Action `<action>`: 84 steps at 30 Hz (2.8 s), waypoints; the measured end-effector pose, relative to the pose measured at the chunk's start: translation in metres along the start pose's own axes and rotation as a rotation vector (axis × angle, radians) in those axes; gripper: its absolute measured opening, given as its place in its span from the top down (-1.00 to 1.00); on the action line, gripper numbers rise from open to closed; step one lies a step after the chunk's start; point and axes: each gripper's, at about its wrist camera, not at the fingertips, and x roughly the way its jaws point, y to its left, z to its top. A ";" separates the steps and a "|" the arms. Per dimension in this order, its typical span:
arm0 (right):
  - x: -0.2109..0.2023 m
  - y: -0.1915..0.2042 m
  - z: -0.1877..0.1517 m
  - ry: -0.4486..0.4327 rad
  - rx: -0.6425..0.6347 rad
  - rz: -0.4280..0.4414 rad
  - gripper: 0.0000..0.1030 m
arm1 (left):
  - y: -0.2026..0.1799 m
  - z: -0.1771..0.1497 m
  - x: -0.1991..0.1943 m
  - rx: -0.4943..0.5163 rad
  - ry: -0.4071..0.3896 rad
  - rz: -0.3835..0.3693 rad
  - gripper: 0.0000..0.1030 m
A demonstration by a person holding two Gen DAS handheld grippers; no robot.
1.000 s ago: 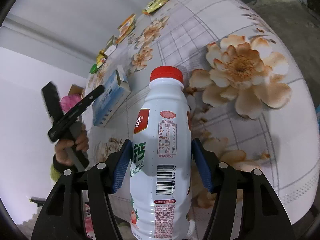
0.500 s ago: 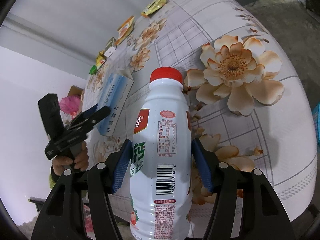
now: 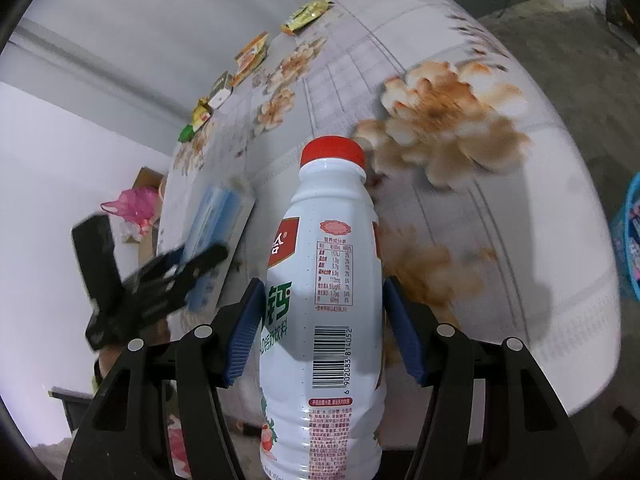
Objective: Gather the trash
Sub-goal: 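Lift the medicine box and milk bottle off the table, then carry box and bottle over the wastebasket and open both tools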
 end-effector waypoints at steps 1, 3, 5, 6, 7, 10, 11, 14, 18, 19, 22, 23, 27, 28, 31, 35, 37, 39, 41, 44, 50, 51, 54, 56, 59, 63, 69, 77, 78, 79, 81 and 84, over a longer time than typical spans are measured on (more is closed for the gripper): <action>-0.002 -0.001 -0.003 0.003 0.001 0.000 -0.12 | -0.003 -0.010 -0.003 -0.014 0.003 -0.011 -0.46; -0.006 -0.003 -0.010 0.011 0.003 -0.004 -0.12 | -0.012 -0.027 -0.010 -0.023 -0.003 -0.010 -0.47; -0.008 -0.002 -0.012 0.010 -0.001 -0.018 -0.13 | -0.021 -0.034 -0.012 -0.018 -0.004 0.007 -0.47; -0.007 -0.001 -0.011 0.009 -0.003 -0.021 -0.14 | -0.026 -0.036 -0.012 -0.016 -0.011 0.006 -0.50; -0.007 -0.001 -0.011 0.008 -0.002 -0.021 -0.15 | -0.029 -0.035 -0.012 -0.010 -0.019 0.007 -0.53; -0.005 0.000 -0.006 -0.001 0.013 -0.024 -0.16 | -0.036 -0.033 -0.005 0.017 -0.011 0.041 -0.55; -0.004 -0.001 -0.006 -0.002 0.017 -0.023 -0.17 | -0.038 -0.033 -0.004 0.027 -0.016 0.050 -0.55; -0.003 -0.003 -0.005 0.001 0.030 -0.036 -0.24 | -0.041 -0.031 0.000 0.045 -0.021 0.076 -0.55; 0.001 -0.005 -0.006 0.019 0.032 -0.040 -0.26 | -0.043 -0.031 0.002 0.054 -0.032 0.095 -0.55; 0.002 -0.005 -0.006 0.023 0.031 -0.043 -0.28 | -0.045 -0.031 0.002 0.059 -0.034 0.101 -0.55; 0.003 -0.005 -0.007 0.028 0.023 -0.046 -0.30 | -0.048 -0.032 0.003 0.079 -0.039 0.120 -0.55; 0.004 -0.003 -0.006 0.028 0.020 -0.048 -0.30 | -0.048 -0.033 0.004 0.085 -0.040 0.124 -0.55; 0.006 0.000 -0.004 0.030 0.008 -0.059 -0.32 | -0.049 -0.034 0.005 0.098 -0.046 0.133 -0.55; 0.007 0.001 -0.004 0.030 0.003 -0.066 -0.32 | -0.049 -0.034 0.005 0.099 -0.047 0.135 -0.55; 0.009 0.005 -0.005 0.028 -0.018 -0.090 -0.32 | -0.050 -0.035 0.005 0.102 -0.052 0.146 -0.51; 0.012 0.010 -0.006 0.025 -0.049 -0.125 -0.32 | -0.050 -0.035 0.004 0.100 -0.059 0.152 -0.47; 0.013 0.012 -0.006 0.025 -0.058 -0.139 -0.31 | -0.050 -0.035 0.004 0.097 -0.061 0.154 -0.47; 0.014 0.014 -0.007 0.025 -0.070 -0.156 -0.29 | -0.050 -0.036 0.004 0.097 -0.062 0.154 -0.47; 0.015 0.015 -0.006 0.025 -0.076 -0.165 -0.26 | -0.050 -0.036 0.004 0.095 -0.063 0.155 -0.47; 0.016 0.016 -0.006 0.023 -0.078 -0.177 -0.19 | -0.050 -0.036 0.004 0.090 -0.065 0.154 -0.46; 0.015 0.012 -0.005 0.018 -0.062 -0.175 -0.09 | -0.049 -0.036 0.003 0.085 -0.067 0.153 -0.45; 0.014 0.012 -0.005 0.017 -0.061 -0.174 -0.09 | -0.049 -0.036 0.003 0.085 -0.067 0.153 -0.45; 0.014 0.012 -0.006 0.013 -0.058 -0.176 -0.09 | -0.049 -0.036 0.003 0.084 -0.067 0.152 -0.45; 0.014 0.012 -0.006 0.011 -0.054 -0.168 -0.09 | -0.049 -0.036 0.003 0.082 -0.066 0.151 -0.45; 0.011 0.009 -0.007 0.005 -0.044 -0.151 -0.08 | -0.048 -0.036 0.002 0.083 -0.067 0.151 -0.45; 0.005 0.004 -0.010 -0.009 -0.021 -0.123 -0.08 | -0.048 -0.036 -0.006 0.076 -0.086 0.139 -0.45; -0.017 0.002 -0.018 -0.077 0.000 -0.073 -0.08 | -0.056 -0.029 -0.020 0.081 -0.122 0.089 -0.44; -0.083 -0.058 -0.027 -0.229 0.151 -0.019 -0.08 | -0.123 0.005 -0.034 0.211 -0.157 -0.010 -0.44; -0.093 -0.068 -0.029 -0.251 0.178 -0.024 -0.08 | -0.132 0.009 -0.033 0.228 -0.158 -0.027 -0.45; -0.107 -0.084 -0.034 -0.282 0.219 -0.027 -0.08 | -0.146 0.015 -0.032 0.249 -0.157 -0.054 -0.44; -0.127 -0.107 -0.041 -0.329 0.281 -0.026 -0.08 | -0.172 0.026 -0.028 0.291 -0.147 -0.099 -0.44; -0.160 -0.147 -0.060 -0.408 0.390 -0.033 -0.08 | -0.218 0.043 -0.018 0.363 -0.118 -0.171 -0.45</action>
